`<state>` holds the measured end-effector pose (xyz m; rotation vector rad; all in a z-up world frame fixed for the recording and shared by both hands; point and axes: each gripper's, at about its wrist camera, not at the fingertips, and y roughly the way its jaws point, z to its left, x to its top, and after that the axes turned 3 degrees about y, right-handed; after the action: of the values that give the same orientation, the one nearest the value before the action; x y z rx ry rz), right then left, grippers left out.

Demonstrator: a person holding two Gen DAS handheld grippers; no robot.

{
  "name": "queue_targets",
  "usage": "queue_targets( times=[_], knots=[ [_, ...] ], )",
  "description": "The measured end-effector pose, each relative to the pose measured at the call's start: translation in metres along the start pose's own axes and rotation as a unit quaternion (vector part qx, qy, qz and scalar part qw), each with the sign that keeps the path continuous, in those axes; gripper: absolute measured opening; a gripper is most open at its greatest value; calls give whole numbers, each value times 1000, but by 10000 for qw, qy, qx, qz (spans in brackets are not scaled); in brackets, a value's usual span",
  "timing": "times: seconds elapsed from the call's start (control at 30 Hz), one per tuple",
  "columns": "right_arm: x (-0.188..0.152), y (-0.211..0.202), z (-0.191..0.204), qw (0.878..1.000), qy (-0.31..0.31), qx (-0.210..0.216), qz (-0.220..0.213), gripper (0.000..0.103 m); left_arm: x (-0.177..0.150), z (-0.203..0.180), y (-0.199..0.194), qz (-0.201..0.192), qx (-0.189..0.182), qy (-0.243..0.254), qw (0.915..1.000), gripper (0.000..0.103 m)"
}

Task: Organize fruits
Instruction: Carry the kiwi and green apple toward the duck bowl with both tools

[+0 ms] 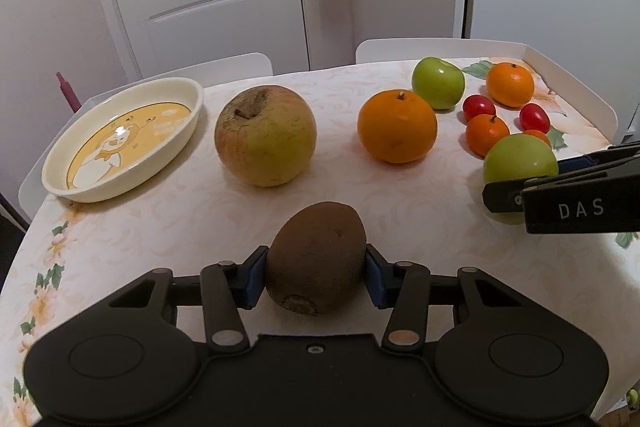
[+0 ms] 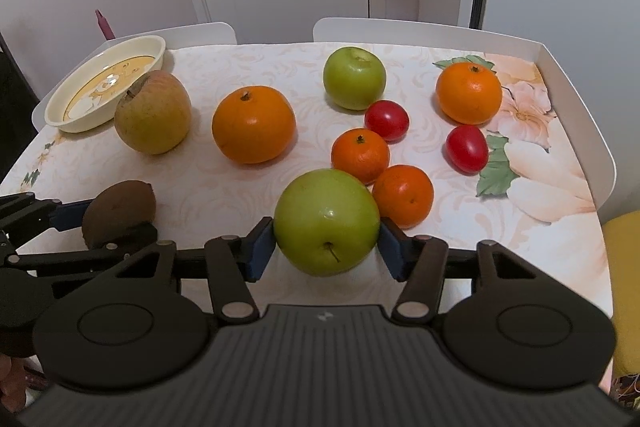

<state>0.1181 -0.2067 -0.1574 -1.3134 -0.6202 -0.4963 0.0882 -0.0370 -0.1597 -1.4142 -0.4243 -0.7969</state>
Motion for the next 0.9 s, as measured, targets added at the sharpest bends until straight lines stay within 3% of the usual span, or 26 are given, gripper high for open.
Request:
queue_targets(
  times=[0.43, 0.9],
  knots=[
    [9, -16, 22, 9996, -162, 202, -69, 70, 6, 18, -27, -226, 207, -215, 9993, 53],
    [70, -49, 81, 9966, -451, 599, -334, 70, 40, 87, -80, -508, 652, -652, 9944, 53]
  ],
)
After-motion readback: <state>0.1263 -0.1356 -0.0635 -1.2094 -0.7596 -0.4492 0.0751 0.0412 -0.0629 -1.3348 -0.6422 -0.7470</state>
